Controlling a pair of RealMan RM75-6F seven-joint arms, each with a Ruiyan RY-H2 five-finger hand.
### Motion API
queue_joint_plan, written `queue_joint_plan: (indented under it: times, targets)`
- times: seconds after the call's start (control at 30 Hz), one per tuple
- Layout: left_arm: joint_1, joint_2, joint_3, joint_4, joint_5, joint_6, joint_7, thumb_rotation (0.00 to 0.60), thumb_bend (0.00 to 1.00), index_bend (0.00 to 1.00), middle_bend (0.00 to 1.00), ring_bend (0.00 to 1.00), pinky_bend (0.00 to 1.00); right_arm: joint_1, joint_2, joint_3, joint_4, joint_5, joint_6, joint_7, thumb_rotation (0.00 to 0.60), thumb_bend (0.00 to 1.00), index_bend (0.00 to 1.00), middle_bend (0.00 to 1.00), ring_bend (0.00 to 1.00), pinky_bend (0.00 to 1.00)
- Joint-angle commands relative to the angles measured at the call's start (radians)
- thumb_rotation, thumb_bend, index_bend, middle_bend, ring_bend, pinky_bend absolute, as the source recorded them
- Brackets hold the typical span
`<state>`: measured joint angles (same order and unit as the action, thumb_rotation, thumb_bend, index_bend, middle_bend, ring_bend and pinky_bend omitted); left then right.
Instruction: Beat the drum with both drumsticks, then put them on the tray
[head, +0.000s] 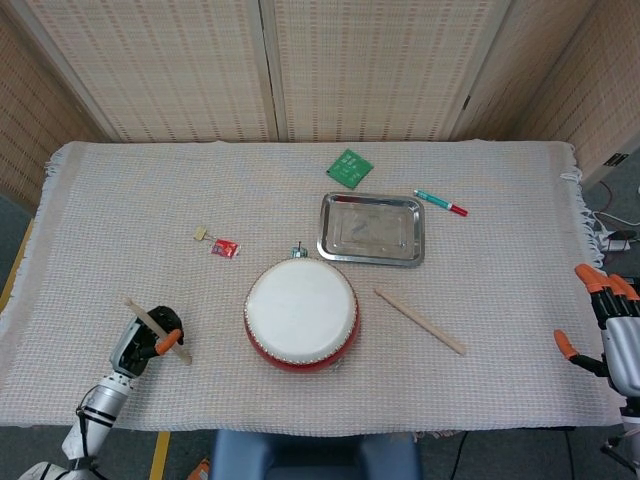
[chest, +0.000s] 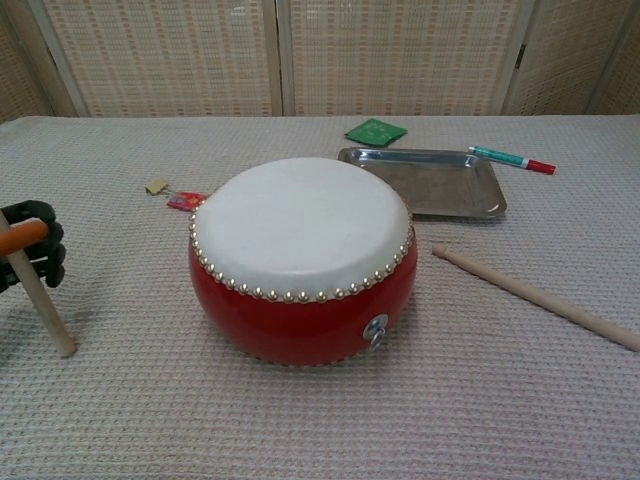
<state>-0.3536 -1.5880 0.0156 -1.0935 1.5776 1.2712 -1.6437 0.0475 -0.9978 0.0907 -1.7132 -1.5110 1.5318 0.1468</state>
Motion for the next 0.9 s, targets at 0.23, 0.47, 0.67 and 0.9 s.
queue_joint_plan:
  times: [0.23,0.47,0.67,0.9]
  targets:
    - [0.016,0.006,0.003,-0.031,-0.012,0.015,0.107,0.599,0.28,0.62,0.69,0.64,0.69,-0.001,0.0,0.0,-0.003,-0.009,0.009,0.001,0.6,0.24,0.0,0.06,0.0,0.1]
    - [0.021,0.002,0.005,-0.035,-0.015,0.018,0.167,0.599,0.28,0.68,0.74,0.69,0.76,-0.005,0.0,-0.001,-0.006,-0.013,0.017,0.003,0.6,0.24,0.0,0.06,0.0,0.1]
    - [0.027,-0.002,0.008,-0.046,-0.01,0.029,0.238,0.6,0.28,0.72,0.78,0.73,0.8,-0.008,-0.001,-0.002,-0.008,-0.016,0.023,0.004,0.6,0.24,0.0,0.06,0.0,0.1]
    - [0.038,-0.009,0.025,-0.034,0.004,0.041,0.268,0.599,0.28,0.77,0.8,0.75,0.8,-0.01,0.0,-0.001,-0.011,-0.017,0.027,0.004,0.6,0.24,0.0,0.06,0.0,0.1]
